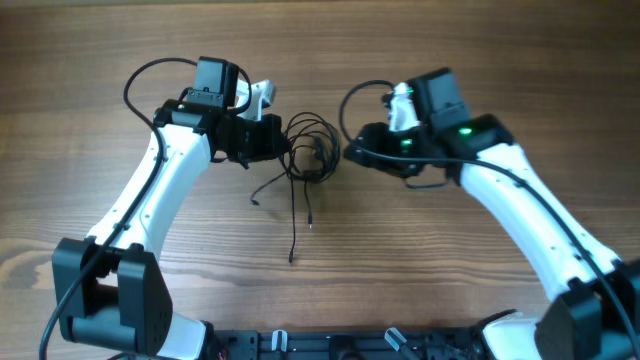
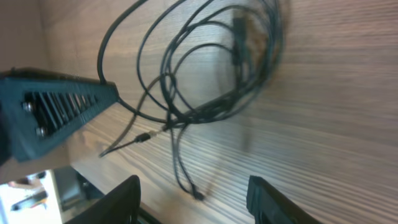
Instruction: Untangle cables
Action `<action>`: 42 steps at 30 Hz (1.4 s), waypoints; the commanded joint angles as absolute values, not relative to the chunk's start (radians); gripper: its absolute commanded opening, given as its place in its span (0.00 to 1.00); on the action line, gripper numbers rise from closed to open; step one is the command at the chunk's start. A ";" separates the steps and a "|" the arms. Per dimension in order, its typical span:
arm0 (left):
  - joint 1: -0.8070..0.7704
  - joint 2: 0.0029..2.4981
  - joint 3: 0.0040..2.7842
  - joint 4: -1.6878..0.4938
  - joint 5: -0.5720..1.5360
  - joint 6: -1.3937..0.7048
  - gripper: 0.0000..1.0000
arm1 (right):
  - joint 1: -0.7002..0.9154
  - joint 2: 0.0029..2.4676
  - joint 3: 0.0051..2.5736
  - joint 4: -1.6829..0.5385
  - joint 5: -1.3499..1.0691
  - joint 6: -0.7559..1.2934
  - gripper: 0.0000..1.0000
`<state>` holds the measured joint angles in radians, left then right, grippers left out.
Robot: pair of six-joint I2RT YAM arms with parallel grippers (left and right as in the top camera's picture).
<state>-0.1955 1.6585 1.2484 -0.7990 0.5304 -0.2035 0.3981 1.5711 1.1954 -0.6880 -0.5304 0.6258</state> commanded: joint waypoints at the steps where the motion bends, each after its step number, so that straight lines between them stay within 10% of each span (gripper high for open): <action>1: -0.191 1.644 1.244 -0.836 0.375 -0.336 0.04 | 0.458 1.682 1.189 -0.606 -0.480 0.865 0.54; 23: -0.184 1.874 1.135 -0.758 0.197 -0.401 0.04 | 0.573 1.967 1.189 -0.413 -0.366 0.966 0.30; 31: -0.185 1.707 1.202 -0.749 0.404 -0.224 0.27 | 0.404 1.920 1.206 -0.494 -0.489 0.728 0.37; 35: -0.196 1.574 1.204 -0.724 0.510 -0.121 0.59 | 0.267 1.812 1.207 -0.590 -0.515 0.624 0.39; 42: -0.331 1.620 1.203 -0.672 0.525 -0.116 0.52 | 0.170 1.723 1.207 -0.671 -0.514 0.576 0.43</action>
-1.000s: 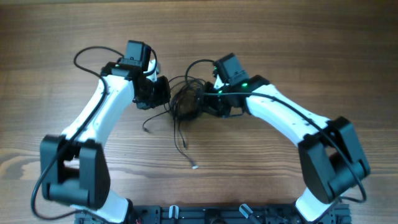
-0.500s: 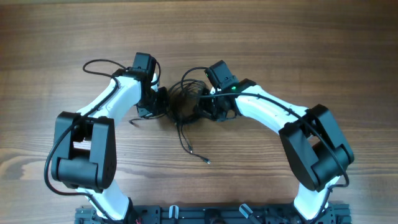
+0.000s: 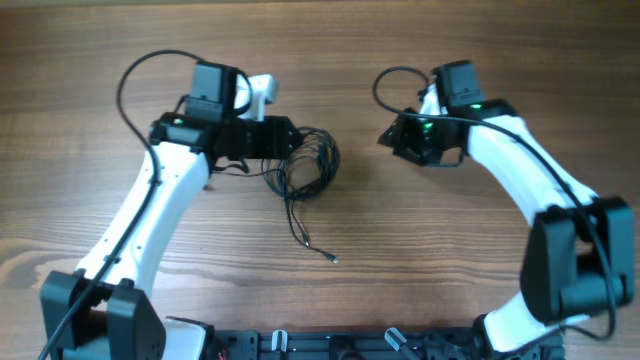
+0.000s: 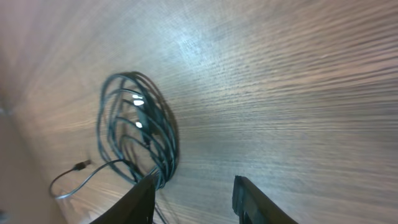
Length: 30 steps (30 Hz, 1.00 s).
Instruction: Untangle cables
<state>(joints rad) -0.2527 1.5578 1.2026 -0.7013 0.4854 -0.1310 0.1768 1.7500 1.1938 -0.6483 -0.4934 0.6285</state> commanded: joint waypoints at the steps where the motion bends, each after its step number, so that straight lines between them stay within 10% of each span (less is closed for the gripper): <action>1: -0.357 1.644 1.203 -0.651 0.516 -0.137 0.49 | 0.170 1.724 1.206 -0.679 -0.509 0.576 0.43; 10: -0.505 1.869 1.203 -0.583 0.084 -0.593 0.27 | 0.171 1.724 1.202 -0.770 -0.442 0.563 0.43; 30: -0.533 2.018 1.201 -0.515 0.081 -0.645 0.04 | 0.171 1.724 1.202 -0.779 -0.442 0.552 0.42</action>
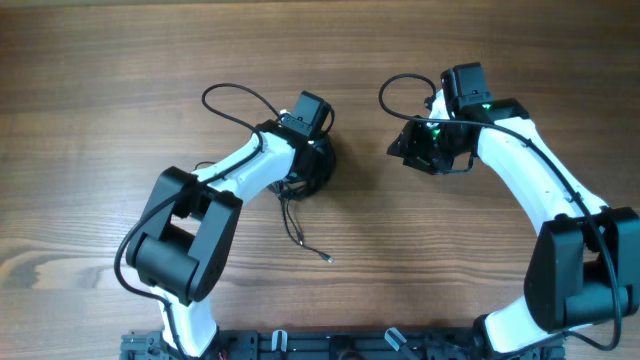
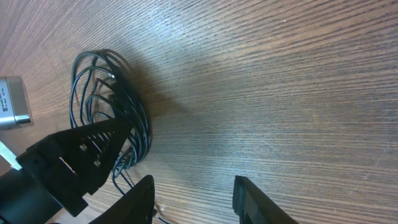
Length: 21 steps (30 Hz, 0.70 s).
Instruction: Untangle cables
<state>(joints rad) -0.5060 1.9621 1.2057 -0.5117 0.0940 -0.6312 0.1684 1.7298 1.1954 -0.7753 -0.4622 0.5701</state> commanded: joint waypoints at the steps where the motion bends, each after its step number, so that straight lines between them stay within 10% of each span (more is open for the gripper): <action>1: -0.540 2.018 1.201 -0.514 0.081 -0.645 0.04 | 0.171 1.724 1.202 -0.780 -0.443 0.551 0.42; 11: -0.474 1.684 1.297 -0.781 0.149 -0.501 0.04 | 0.296 1.645 1.214 -0.707 -0.730 0.397 0.37; 21: -0.356 1.436 1.297 -0.937 0.258 -0.447 0.04 | 0.492 1.624 1.213 -0.476 -0.691 0.724 0.45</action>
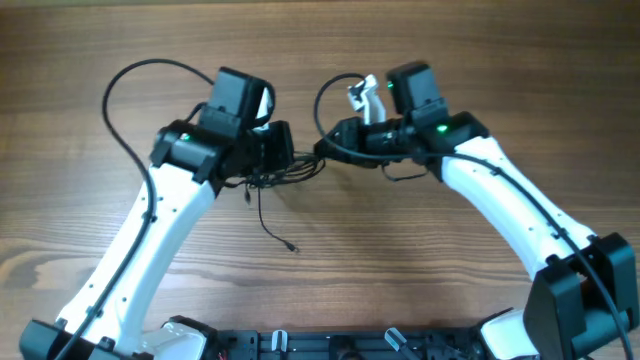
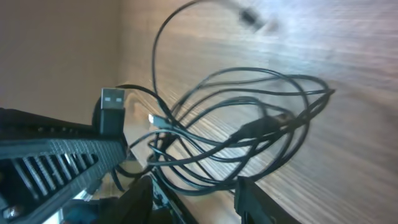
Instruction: Untangle cables
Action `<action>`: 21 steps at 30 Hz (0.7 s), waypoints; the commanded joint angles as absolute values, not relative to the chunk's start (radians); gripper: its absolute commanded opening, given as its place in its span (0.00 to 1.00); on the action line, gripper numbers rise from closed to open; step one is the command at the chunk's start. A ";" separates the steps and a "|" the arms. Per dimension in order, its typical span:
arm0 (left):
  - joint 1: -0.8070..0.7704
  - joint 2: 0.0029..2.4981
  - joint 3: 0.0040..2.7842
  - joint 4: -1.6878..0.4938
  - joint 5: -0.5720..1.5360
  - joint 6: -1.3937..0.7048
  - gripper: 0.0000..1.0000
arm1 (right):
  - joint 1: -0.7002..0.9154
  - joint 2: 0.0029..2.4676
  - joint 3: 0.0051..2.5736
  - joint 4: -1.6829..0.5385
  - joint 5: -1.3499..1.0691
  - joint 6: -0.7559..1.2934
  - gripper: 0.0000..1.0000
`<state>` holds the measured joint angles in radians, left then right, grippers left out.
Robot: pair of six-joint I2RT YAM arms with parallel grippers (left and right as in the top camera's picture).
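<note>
A tangle of thin black cables (image 1: 288, 174) lies at the table's middle, one loose end trailing toward the front (image 1: 290, 246). My left gripper (image 1: 277, 150) sits at the tangle's left side and looks shut on the strands. In the right wrist view its ribbed finger (image 2: 56, 163) shows at the left, with a USB plug (image 2: 112, 103) standing above it. The cable loops (image 2: 249, 134) fan out from there. My right gripper (image 1: 332, 147) faces the tangle from the right. It is open (image 2: 194, 202), and the lowest loops run just above its fingertips.
The bare wooden table (image 1: 450, 270) surrounds the tangle. A white part (image 1: 366, 92) sits on the right wrist beside its black supply cable (image 1: 322, 100). The left arm's own cable (image 1: 130, 80) arcs over the far left. A black rail (image 1: 330, 345) runs along the front edge.
The right gripper was apart from the tangle at the right and is now close against its right side. The left arm has turned back outward, gripper at the tangle's left. The tangle looks stretched flatter.
At first both grippers were at the tangle, left and right of it. Then the right gripper stood well off to the right, the left still at the coil. Later the left arm was folded over the coil. Now both grippers flank it again.
</note>
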<state>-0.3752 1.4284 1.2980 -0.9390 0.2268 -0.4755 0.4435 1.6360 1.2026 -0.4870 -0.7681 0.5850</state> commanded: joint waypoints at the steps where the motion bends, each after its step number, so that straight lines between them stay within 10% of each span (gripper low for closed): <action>1: -0.350 1.436 1.297 -0.935 0.258 -0.448 0.04 | 0.504 1.624 1.213 -0.477 -0.673 0.756 0.45; 21: -0.297 1.428 1.297 -0.834 0.277 -0.453 0.04 | 0.625 1.805 1.169 -0.321 -0.656 1.141 0.44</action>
<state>-0.2981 1.4345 1.2972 -0.8589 0.2607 -0.4679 0.5926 1.7210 1.1767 -0.3485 -0.6277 1.0767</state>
